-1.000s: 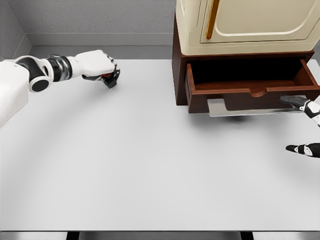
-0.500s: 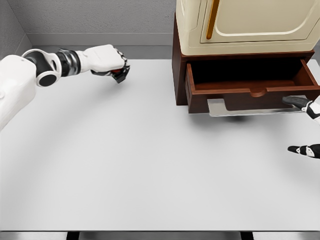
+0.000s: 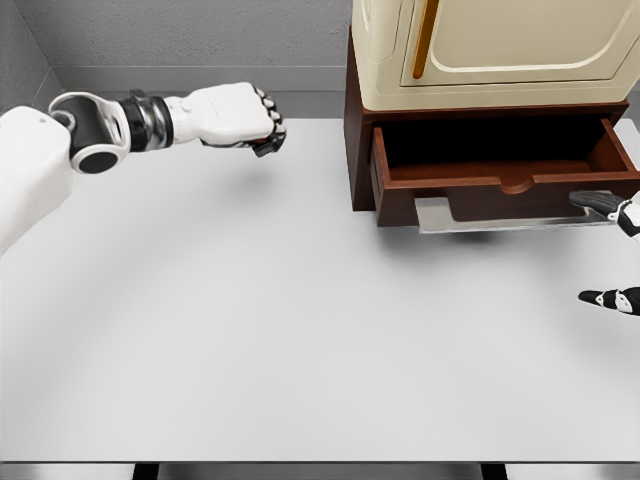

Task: Put the switch into the drawer with left arm, and close the drawer with right arm

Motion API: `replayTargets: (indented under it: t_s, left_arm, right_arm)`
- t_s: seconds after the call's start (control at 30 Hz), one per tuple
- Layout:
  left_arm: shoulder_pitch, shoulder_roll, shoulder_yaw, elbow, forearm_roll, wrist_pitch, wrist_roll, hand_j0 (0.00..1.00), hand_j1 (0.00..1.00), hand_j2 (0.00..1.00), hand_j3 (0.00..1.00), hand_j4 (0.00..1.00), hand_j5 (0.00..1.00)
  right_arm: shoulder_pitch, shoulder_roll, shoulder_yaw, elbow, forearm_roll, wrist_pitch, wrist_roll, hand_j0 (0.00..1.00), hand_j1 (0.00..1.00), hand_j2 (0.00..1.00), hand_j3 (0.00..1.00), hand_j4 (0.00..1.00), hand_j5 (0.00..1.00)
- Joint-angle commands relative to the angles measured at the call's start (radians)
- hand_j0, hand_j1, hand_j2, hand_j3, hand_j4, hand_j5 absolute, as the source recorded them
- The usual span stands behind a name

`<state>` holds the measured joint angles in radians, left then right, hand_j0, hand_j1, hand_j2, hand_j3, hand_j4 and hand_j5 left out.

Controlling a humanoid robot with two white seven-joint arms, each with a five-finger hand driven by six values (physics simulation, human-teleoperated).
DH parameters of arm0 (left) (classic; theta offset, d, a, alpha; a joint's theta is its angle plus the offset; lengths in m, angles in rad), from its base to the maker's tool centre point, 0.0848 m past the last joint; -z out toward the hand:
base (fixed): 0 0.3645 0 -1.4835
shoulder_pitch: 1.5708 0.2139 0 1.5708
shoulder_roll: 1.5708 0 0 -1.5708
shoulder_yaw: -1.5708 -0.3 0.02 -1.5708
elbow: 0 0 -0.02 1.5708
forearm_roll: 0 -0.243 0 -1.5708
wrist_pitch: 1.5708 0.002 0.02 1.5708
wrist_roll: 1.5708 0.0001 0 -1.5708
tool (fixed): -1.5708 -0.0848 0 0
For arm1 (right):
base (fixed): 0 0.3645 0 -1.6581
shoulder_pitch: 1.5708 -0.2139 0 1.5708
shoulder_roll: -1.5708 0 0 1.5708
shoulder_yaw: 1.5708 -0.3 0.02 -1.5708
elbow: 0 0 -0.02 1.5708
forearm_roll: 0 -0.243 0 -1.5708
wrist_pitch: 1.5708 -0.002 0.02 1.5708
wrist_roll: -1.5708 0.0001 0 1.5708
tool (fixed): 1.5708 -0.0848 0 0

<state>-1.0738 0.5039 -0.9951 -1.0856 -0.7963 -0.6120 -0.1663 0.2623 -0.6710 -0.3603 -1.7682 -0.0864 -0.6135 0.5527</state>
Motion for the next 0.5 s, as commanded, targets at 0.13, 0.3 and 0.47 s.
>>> replayTargets:
  t_s: [0.13, 0.3, 0.47]
  left_arm:
    - [0.009, 0.025, 0.003, -0.083, 0.008, 0.001, 0.001, 0.48, 0.48, 0.48, 0.48, 0.48, 0.48]
    - [0.015, 0.045, 0.003, -0.131, 0.008, 0.001, 0.001, 0.48, 0.48, 0.48, 0.48, 0.48, 0.48]
    - [0.029, 0.067, 0.003, -0.218, 0.008, 0.001, 0.001, 0.48, 0.48, 0.48, 0.48, 0.48, 0.48]
  right_arm:
    - [0.005, -0.004, 0.0, 0.0, -0.01, 0.003, -0.001, 1.0, 1.0, 1.0, 1.0, 1.0, 1.0]
    - [0.006, -0.004, 0.0, 0.0, -0.01, 0.003, -0.001, 1.0, 1.0, 1.0, 1.0, 1.0, 1.0]
    - [0.006, -0.004, 0.0, 0.0, -0.012, 0.003, -0.001, 1.0, 1.0, 1.0, 1.0, 1.0, 1.0]
